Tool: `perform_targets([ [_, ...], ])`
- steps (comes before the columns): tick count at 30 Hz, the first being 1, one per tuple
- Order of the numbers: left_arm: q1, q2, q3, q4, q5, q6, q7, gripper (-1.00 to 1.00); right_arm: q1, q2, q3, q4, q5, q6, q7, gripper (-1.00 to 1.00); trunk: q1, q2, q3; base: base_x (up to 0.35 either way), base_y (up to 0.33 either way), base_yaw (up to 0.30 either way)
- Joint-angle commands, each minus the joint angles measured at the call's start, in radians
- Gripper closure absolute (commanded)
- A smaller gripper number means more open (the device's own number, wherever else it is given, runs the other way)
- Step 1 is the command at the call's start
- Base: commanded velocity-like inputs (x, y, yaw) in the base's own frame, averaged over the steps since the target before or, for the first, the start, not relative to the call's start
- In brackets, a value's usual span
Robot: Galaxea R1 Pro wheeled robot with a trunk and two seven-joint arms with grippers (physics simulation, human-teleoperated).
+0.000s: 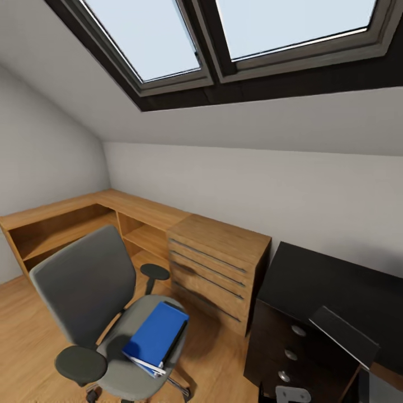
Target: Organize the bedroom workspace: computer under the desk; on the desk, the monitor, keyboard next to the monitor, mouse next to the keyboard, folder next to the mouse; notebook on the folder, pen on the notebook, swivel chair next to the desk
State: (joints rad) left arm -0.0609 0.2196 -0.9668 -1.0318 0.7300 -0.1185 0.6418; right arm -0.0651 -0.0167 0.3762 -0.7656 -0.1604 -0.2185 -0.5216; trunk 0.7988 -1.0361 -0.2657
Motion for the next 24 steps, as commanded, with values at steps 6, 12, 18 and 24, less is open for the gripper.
perform_targets([
  [6,-0.002,-0.003,-0.012,0.056,0.058,-0.022,0.004,-1.00,-0.001,0.001,0.008,0.076,-0.009,-0.077,-0.004,-1.00,0.000,-0.001,-0.002,0.000,0.000,0.107],
  [12,-0.002,-0.004,-0.013,0.077,0.078,-0.025,0.004,-1.00,-0.001,0.002,0.009,0.095,-0.008,-0.119,-0.002,-1.00,0.000,-0.001,-0.003,0.000,0.000,0.023],
  [18,-0.002,-0.005,-0.013,0.086,0.086,-0.026,0.004,-1.00,-0.001,0.003,0.010,0.103,-0.006,-0.133,0.003,-1.00,0.000,-0.001,-0.003,0.000,0.000,0.005],
  [24,-0.002,-0.019,-0.011,0.122,0.089,-0.025,0.004,-1.00,-0.001,0.003,0.010,0.105,-0.006,-0.136,0.004,-1.00,0.000,-0.001,-0.003,0.000,0.000,0.000],
])
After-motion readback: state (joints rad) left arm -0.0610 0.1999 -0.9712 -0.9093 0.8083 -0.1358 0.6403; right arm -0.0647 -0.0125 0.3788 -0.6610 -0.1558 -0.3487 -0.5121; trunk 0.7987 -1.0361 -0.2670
